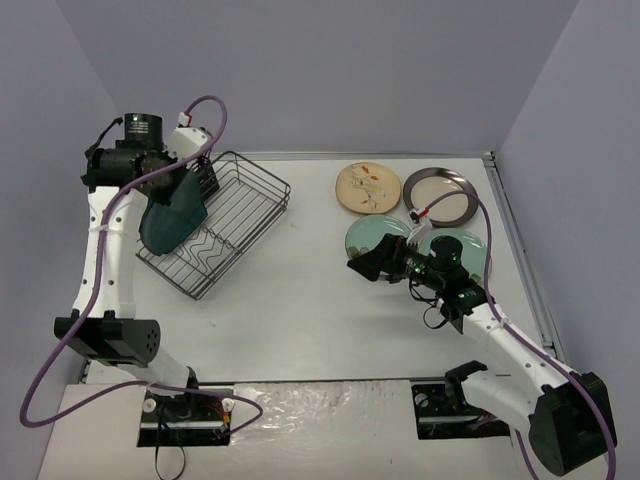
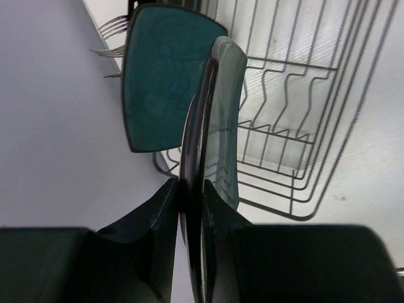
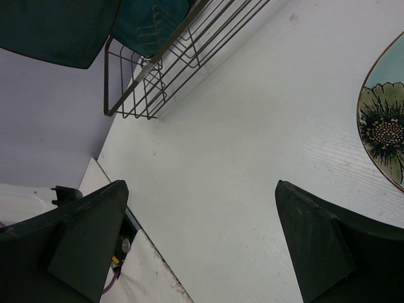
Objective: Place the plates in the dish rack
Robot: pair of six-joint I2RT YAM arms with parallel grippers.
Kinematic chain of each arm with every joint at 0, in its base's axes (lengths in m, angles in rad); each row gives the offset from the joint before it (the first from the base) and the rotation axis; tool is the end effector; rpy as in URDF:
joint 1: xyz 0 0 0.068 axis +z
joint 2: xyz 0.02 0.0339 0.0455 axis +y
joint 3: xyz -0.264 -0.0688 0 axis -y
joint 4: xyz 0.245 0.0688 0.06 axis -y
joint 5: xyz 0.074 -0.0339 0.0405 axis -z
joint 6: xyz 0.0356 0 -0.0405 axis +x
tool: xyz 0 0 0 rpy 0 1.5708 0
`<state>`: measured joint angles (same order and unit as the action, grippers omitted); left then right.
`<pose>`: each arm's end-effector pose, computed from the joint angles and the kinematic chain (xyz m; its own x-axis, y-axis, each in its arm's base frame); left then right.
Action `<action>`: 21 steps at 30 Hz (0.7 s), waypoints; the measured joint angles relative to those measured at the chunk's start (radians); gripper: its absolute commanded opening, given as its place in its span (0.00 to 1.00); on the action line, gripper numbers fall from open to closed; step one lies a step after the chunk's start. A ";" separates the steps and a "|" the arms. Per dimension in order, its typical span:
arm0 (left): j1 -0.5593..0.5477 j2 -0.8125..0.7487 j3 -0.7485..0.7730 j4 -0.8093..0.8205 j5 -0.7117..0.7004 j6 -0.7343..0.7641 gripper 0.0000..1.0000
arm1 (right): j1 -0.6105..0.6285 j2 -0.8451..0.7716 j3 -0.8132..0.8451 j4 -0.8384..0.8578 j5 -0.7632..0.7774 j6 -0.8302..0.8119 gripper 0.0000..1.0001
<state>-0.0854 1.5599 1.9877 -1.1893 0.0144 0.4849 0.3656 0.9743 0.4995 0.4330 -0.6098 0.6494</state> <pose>0.2934 -0.0256 0.4581 -0.5636 0.5160 -0.6450 0.4051 0.8532 0.3286 0.1983 0.0977 0.2690 -0.5315 0.3273 -0.7813 -0.6354 0.4559 0.6232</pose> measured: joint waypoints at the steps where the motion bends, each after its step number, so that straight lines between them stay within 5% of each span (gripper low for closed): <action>1: 0.018 0.008 0.000 0.009 0.002 0.018 0.00 | 0.000 0.003 0.000 -0.002 -0.001 0.000 1.00; 21: 0.179 0.225 0.026 0.143 0.120 0.189 0.00 | -0.007 0.075 0.000 0.036 -0.008 0.052 1.00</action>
<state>0.0939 1.7852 2.0141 -1.0459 0.1349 0.6739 0.3584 1.0494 0.4992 0.4686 -0.6175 0.7016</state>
